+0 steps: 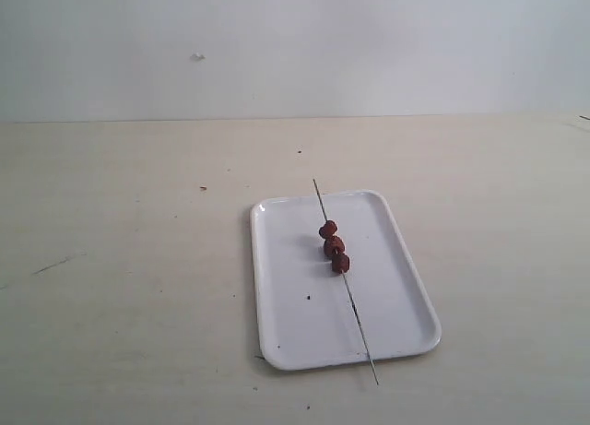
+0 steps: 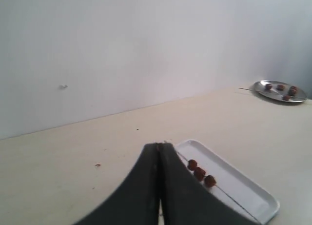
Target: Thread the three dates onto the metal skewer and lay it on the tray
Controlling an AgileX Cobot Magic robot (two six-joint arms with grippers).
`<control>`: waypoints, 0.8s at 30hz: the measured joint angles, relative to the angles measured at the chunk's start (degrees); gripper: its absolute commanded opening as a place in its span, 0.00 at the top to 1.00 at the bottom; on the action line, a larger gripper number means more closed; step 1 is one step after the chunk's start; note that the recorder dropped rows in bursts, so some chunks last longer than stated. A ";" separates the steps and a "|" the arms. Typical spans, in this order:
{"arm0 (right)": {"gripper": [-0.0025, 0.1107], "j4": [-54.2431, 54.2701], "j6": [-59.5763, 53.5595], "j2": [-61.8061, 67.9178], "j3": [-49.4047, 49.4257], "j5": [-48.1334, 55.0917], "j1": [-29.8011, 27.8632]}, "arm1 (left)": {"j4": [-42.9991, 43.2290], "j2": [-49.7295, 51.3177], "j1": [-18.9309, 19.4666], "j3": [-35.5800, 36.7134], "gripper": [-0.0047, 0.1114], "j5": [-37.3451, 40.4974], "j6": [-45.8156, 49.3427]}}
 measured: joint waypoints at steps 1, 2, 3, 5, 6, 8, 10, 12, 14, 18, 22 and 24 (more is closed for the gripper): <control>0.98 0.00 0.00 0.00 0.00 0.00 0.00 | 2.21 -0.65 0.45 1.20 0.96 -0.95 -1.97; 0.98 0.00 0.00 0.00 0.00 0.00 0.00 | 4.52 -0.97 1.10 2.16 0.96 -1.93 -5.48; 0.98 0.00 0.00 0.00 0.00 0.00 0.00 | 8.92 -1.34 1.91 3.51 0.96 -3.35 -9.71; 0.98 0.00 0.00 0.00 0.00 0.00 0.00 | 15.92 -1.60 3.37 5.11 0.96 -5.38 -18.48; 0.98 0.00 0.00 0.00 0.00 0.00 0.00 | 21.51 -1.68 4.14 6.37 0.96 -6.58 -24.31; 0.98 0.00 0.00 0.00 0.00 0.00 0.00 | 29.53 -1.90 4.57 8.44 0.96 -9.01 -31.03; 0.98 0.00 0.00 0.00 0.00 0.00 0.00 | 35.15 -2.14 4.80 10.80 0.96 -12.22 -36.22; 0.98 0.00 0.00 0.00 0.00 0.00 0.00 | 37.75 -2.27 4.83 13.15 0.96 -15.14 -38.43; 0.98 0.00 0.00 0.00 0.00 0.00 0.00 | 38.70 -2.77 4.83 15.24 0.96 -17.85 -39.29; 0.98 0.00 0.00 0.00 0.00 0.00 0.00 | 39.06 -4.11 4.83 19.75 0.96 -23.36 -39.89; 0.98 0.00 0.00 0.00 0.00 0.05 0.00 | 39.16 -5.62 4.83 22.95 0.96 -25.32 -40.16; 0.98 0.00 0.00 0.00 0.00 0.05 0.00 | 39.16 -6.21 4.83 24.28 0.96 -25.96 -40.16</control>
